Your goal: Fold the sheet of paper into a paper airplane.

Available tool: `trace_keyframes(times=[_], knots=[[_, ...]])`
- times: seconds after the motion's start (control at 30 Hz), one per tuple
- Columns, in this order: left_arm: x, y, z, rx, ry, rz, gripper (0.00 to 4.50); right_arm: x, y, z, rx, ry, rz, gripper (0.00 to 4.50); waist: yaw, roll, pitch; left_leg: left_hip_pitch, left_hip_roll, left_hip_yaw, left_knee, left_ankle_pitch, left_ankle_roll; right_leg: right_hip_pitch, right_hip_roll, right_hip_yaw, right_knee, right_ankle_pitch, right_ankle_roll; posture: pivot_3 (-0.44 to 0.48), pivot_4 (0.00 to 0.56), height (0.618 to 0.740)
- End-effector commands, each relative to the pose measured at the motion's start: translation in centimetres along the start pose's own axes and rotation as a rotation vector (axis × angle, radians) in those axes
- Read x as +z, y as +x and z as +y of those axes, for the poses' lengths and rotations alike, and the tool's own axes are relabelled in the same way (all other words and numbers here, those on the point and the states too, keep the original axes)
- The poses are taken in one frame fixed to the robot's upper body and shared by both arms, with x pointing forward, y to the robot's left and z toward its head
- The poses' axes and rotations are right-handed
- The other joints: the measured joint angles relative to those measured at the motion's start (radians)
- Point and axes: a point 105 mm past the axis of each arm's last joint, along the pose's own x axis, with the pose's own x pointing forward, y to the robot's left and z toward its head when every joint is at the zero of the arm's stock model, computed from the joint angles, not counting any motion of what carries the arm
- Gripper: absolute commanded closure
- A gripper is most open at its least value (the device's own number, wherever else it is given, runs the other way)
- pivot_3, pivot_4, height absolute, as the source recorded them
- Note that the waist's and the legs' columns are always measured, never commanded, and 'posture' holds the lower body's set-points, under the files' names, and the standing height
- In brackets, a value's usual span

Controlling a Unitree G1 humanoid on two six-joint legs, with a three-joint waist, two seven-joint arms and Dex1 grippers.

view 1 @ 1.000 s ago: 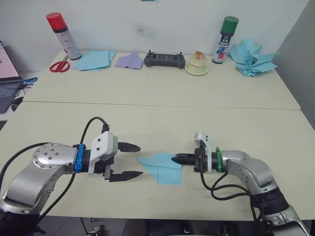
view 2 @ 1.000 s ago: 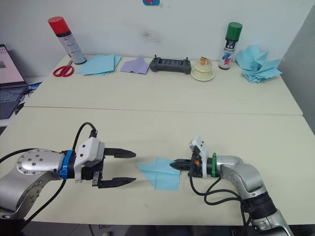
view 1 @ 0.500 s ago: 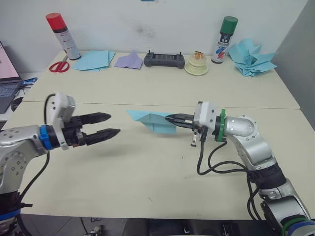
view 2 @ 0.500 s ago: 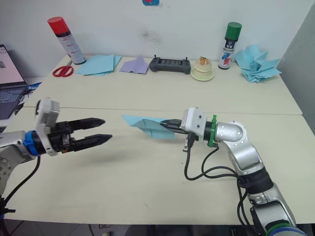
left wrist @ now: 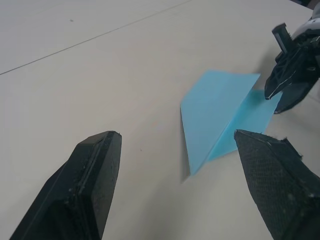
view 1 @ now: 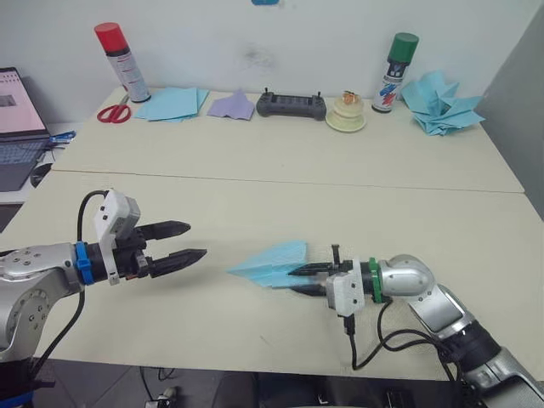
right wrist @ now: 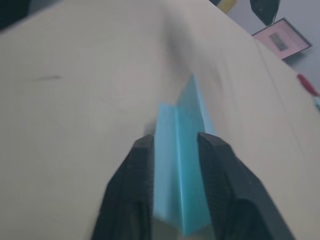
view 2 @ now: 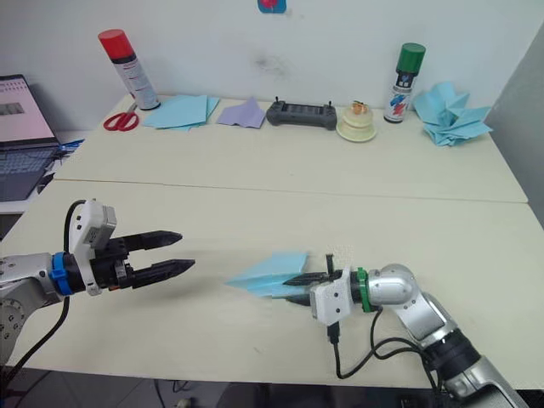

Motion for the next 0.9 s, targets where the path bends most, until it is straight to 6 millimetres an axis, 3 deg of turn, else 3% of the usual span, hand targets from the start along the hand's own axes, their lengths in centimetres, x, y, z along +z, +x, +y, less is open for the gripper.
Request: trace_keyframes(times=[0.03,0.17,0.27,0.37,0.43,0.77,0.9], knots=[[0.8,0.4,-0.8,-0.029,0.054,-0.015,0.53,2.2,-2.1,-0.1,0.066,0.133,-0.096,2.15,0.000,0.000,0.000,0.000,0.000,0.000,0.000,0.000,0.000,0.000,0.000,0.000,0.001,0.000,0.000,0.000,0.150,0.740],[0.6,1.2,-1.4,-0.049,0.070,-0.013,0.53,2.8,-3.4,-2.6,0.037,0.223,-0.114,2.15,-0.004,0.000,0.000,0.001,0.000,0.000,0.001,0.000,0.000,0.000,0.000,0.001,0.002,0.000,0.000,0.000,0.150,0.740],[0.8,2.3,-1.8,-0.043,0.086,-0.042,0.53,2.2,-3.2,-5.6,-0.087,0.294,-0.118,2.73,-0.009,0.000,0.000,0.003,0.001,0.000,0.000,0.000,0.000,0.000,0.001,0.002,0.005,0.000,0.000,0.000,0.150,0.740],[1.3,3.9,-2.4,-0.018,0.087,-0.102,0.53,1.3,-2.6,-6.9,-0.167,0.378,-0.108,3.75,-0.005,0.000,0.000,0.004,0.001,0.000,0.000,0.000,0.000,0.000,0.002,0.002,0.008,0.000,-0.001,0.000,0.150,0.740],[1.5,5.1,-3.7,-0.053,0.056,-0.144,1.14,0.8,-2.1,-7.2,-0.199,0.430,-0.095,4.49,-0.001,0.000,0.000,0.003,0.000,-0.001,0.000,0.000,0.000,0.000,0.001,0.002,0.008,0.000,-0.001,0.000,0.150,0.740],[-2.9,8.7,-6.3,-0.082,0.075,-0.038,4.36,-0.5,0.7,-4.6,-0.154,0.576,-0.031,4.50,-0.002,0.000,0.000,0.003,0.000,0.000,0.000,0.000,0.000,-0.001,0.000,0.003,0.009,0.000,-0.001,0.000,0.150,0.740],[-4.1,9.4,-7.1,-0.095,0.074,-0.003,4.43,-1.2,1.0,-3.3,-0.120,0.654,-0.011,4.50,-0.003,0.000,0.000,0.003,-0.001,0.000,0.001,0.000,0.000,-0.001,0.001,0.002,0.009,0.000,-0.001,0.000,0.150,0.740]])
